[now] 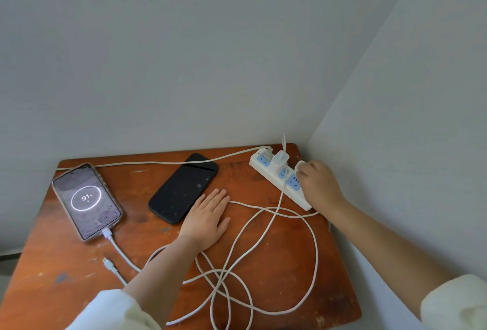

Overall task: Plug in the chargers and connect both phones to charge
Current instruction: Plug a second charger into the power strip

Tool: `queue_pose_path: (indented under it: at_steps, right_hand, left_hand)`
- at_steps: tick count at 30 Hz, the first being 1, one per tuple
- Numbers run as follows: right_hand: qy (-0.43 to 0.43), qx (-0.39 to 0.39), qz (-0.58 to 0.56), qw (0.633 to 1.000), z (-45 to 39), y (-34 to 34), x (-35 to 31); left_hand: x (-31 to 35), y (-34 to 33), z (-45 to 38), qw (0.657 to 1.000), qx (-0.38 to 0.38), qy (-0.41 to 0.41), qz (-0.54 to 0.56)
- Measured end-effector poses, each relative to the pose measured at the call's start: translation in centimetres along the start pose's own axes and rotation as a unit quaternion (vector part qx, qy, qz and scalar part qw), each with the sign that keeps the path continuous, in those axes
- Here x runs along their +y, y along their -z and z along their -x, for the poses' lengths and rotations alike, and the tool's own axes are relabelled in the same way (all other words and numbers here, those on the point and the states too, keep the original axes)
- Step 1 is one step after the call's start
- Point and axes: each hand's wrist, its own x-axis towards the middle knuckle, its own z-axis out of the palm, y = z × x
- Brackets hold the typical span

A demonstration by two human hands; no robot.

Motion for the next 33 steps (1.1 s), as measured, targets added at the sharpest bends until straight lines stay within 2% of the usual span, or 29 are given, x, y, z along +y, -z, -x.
queue_pose_path:
  at_steps: [2, 4, 6, 7, 9, 10, 12, 14, 17, 19, 22, 25, 28, 33]
  right_hand:
    - [-0.012, -0.041, -0.052, 0.998, 0.1, -1.1, 0.2]
    - [-0.037, -0.051, -0.095, 0.994, 0.3, -1.7, 0.1]
    - [-0.08, -0.037, -0.153, 0.984, 0.6, -2.1, -0.1]
    - [-0.108, -0.001, -0.196, 0.975, 0.8, -2.5, 0.1]
    - [-0.199, 0.103, -0.287, 0.931, 1.3, -3.3, 0.8]
    - [-0.258, 0.112, -0.337, 0.898, 1.4, -3.7, 1.1]
    - [-0.346, 0.047, -0.446, 0.824, 1.5, -4.8, 0.8]
    - [-0.377, 0.031, -0.52, 0.765, 1.6, -5.9, -0.2]
    - [-0.395, 0.043, -0.55, 0.735, 1.7, -6.5, -0.6]
    - [-0.404, 0.047, -0.568, 0.716, 1.8, -7.1, 0.0]
    - [-0.398, 0.008, -0.555, 0.73, 2.1, -7.1, 1.0]
    - [-0.352, -0.056, -0.536, 0.766, 2.8, -6.8, 1.9]
    - [-0.304, -0.088, -0.507, 0.801, 3.4, -6.8, 2.4]
    - [-0.226, -0.052, -0.3, 0.925, 4.7, -7.5, 2.2]
  left_hand:
    - [0.0, 0.0, 0.0, 1.0, -0.001, 0.001, 0.006]
    - [-0.1, 0.0, 0.0, 1.0, -0.001, 0.001, 0.008]
    - [-0.2, -0.1, 0.2, 1.0, -0.001, -0.001, 0.01]
    - [-0.3, -0.3, 0.2, 1.0, 0.001, -0.002, 0.011]
    - [-0.4, -0.4, 0.1, 1.0, 0.008, -0.002, 0.012]
    - [-0.4, -0.4, 0.1, 1.0, 0.01, 0.0, 0.015]
    - [-0.1, -0.2, 0.0, 1.0, 0.0, -0.001, 0.011]
    - [0.5, 0.0, -0.2, 1.0, -0.019, -0.01, -0.019]
    - [1.0, 0.3, 0.1, 0.999, -0.022, -0.047, -0.016]
    - [1.0, 0.2, 0.3, 0.999, 0.006, -0.047, 0.019]
    - [0.9, 0.2, 0.4, 0.999, 0.023, -0.032, 0.022]
    - [1.0, -0.1, 0.4, 0.999, 0.025, -0.02, 0.011]
    - [0.4, -0.3, 0.2, 0.999, 0.049, 0.019, 0.015]
    - [0.7, 0.3, -0.1, 0.994, 0.073, 0.069, 0.029]
